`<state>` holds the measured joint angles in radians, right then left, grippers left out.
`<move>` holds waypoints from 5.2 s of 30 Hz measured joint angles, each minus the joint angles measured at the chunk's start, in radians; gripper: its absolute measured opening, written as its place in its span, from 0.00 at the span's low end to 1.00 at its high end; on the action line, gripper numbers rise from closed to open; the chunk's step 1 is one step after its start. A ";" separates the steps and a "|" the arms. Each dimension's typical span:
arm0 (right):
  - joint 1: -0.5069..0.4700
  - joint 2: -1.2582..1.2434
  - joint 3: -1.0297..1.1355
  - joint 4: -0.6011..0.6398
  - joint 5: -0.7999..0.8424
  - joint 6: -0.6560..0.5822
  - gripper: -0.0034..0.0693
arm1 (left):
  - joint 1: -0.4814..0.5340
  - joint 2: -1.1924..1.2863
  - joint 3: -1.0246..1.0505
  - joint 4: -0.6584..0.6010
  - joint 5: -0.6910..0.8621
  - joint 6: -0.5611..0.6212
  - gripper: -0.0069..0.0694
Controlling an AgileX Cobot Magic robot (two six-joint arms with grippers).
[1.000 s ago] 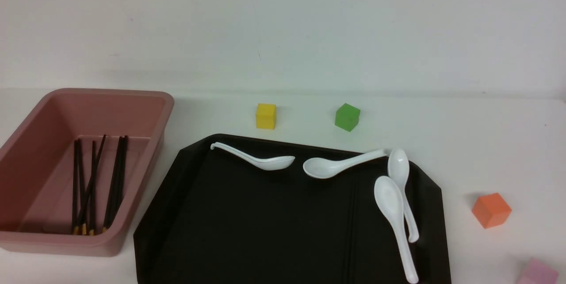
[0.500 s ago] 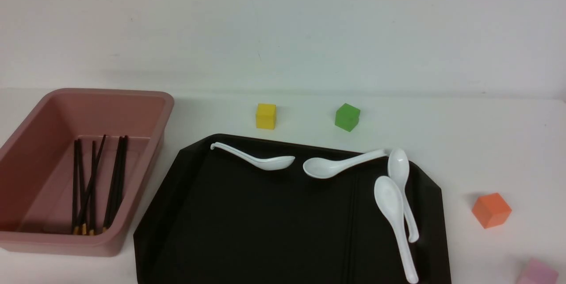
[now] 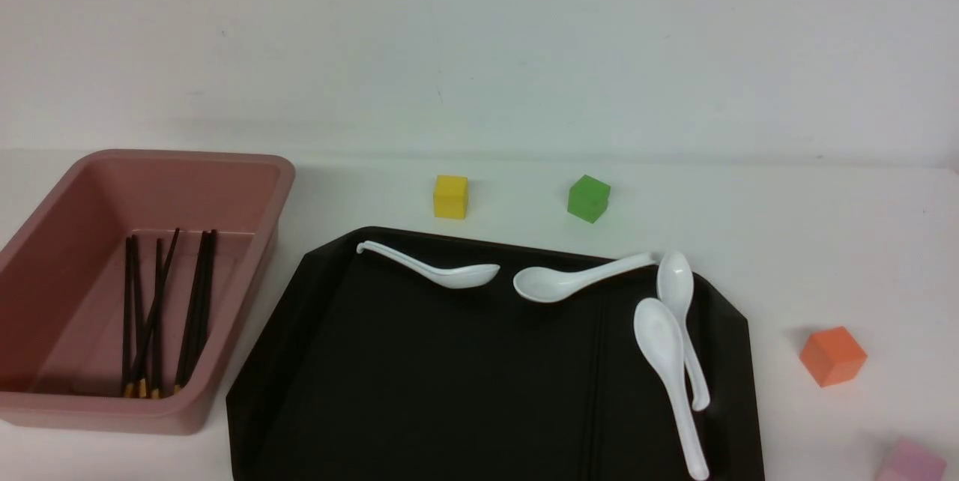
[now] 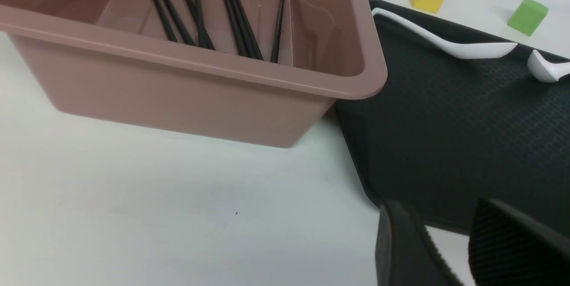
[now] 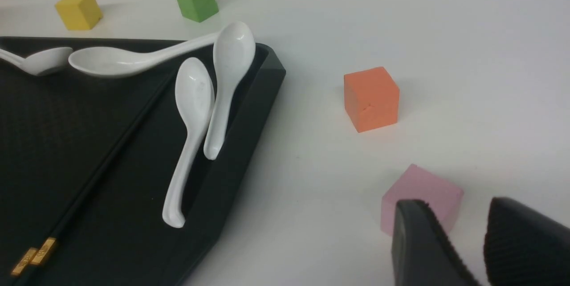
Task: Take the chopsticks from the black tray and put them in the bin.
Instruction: Use the right arm to grab a pair of chopsticks, then use the right arm to put the chopsticks into the lunch box
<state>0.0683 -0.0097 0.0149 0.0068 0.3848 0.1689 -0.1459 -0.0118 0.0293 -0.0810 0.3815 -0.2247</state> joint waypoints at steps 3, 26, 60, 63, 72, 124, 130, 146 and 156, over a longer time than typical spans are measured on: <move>0.000 0.000 0.000 0.018 -0.004 0.013 0.38 | 0.000 0.000 0.000 0.000 0.000 0.000 0.40; 0.021 0.000 -0.171 0.954 -0.100 0.119 0.37 | 0.000 0.000 0.000 0.000 0.000 0.000 0.40; 0.386 1.704 -0.981 0.733 0.612 -0.460 0.05 | 0.000 0.000 0.000 0.000 0.000 0.000 0.40; 0.453 1.716 -1.043 0.566 0.532 -0.247 0.05 | 0.000 0.000 0.000 0.000 0.000 0.000 0.40; 0.550 1.729 -1.085 0.137 0.327 0.395 0.12 | 0.000 0.000 0.000 0.000 0.000 0.000 0.40; 0.553 2.014 -1.721 0.374 0.826 0.032 0.22 | 0.000 0.000 0.000 0.000 0.000 0.000 0.40; 0.620 2.062 -1.930 0.623 0.531 -0.237 0.22 | 0.000 0.000 0.000 0.000 0.000 0.000 0.40; 0.886 2.422 -2.166 0.895 -0.182 -0.866 0.26 | 0.000 0.000 0.000 0.000 0.000 0.000 0.40; 0.880 2.418 -2.166 0.899 -0.096 -0.881 0.47 | 0.000 0.000 0.000 0.000 0.000 0.000 0.40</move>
<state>0.9479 2.4078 -2.1513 0.9055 0.2885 -0.7117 -0.1459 -0.0118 0.0293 -0.0810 0.3815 -0.2247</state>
